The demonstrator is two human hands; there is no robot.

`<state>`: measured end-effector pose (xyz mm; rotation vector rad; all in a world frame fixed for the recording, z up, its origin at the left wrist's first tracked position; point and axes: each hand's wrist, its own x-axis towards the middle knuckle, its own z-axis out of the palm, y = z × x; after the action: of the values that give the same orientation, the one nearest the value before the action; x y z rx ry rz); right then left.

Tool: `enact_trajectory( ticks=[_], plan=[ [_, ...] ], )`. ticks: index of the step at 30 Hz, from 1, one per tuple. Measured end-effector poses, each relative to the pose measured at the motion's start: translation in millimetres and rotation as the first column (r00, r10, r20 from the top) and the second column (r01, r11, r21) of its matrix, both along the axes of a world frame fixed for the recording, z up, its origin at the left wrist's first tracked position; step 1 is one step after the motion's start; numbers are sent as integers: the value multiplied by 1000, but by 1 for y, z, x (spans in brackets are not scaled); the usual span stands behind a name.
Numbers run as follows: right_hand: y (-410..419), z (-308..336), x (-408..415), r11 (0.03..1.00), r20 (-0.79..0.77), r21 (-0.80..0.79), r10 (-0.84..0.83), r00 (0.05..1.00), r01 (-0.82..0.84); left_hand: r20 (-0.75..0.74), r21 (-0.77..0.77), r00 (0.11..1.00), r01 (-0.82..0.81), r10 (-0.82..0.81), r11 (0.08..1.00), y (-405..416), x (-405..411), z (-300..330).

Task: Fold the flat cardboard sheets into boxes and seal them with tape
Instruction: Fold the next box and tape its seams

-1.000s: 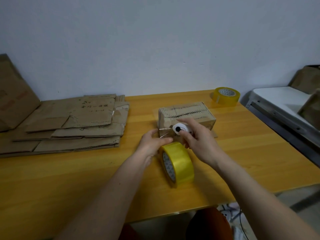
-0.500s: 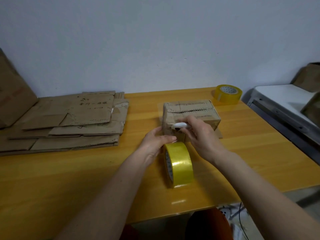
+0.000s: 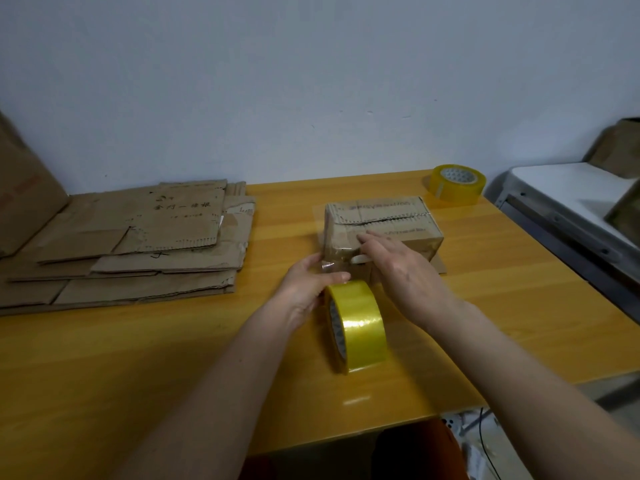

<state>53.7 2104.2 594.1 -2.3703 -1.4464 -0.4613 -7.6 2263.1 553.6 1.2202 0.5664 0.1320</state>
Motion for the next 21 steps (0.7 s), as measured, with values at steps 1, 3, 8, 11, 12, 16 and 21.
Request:
enact_trajectory(
  ticks=[1,3,8,11,12,16,21],
  plan=[
    [-5,-2,4,1000,12,9,-24,1000,24,-5,1,1000,4,-4,1000,1,0,-1],
    [-14,-5,12,997,-42,43,-65,997,67,-12,3,1000,19,-19,1000,3,0,-2],
    [-32,-15,17,980,-75,158,-110,991,121,-12,14,999,38,-38,999,2,2,-3],
    [-39,-36,19,970,-268,-62,-242,933,234,-4,7,999,37,-37,999,1,1,-1],
    [-41,-42,21,948,-363,-186,-310,879,257,2,2,999,35,-35,999,0,1,0],
    [-43,-46,19,887,-180,-276,-425,887,369,-1,-40,1000,7,-7,999,-2,-5,2],
    [5,-5,13,978,23,193,-85,996,79,16,-90,1000,16,-15,996,-4,-10,4]
  ],
)
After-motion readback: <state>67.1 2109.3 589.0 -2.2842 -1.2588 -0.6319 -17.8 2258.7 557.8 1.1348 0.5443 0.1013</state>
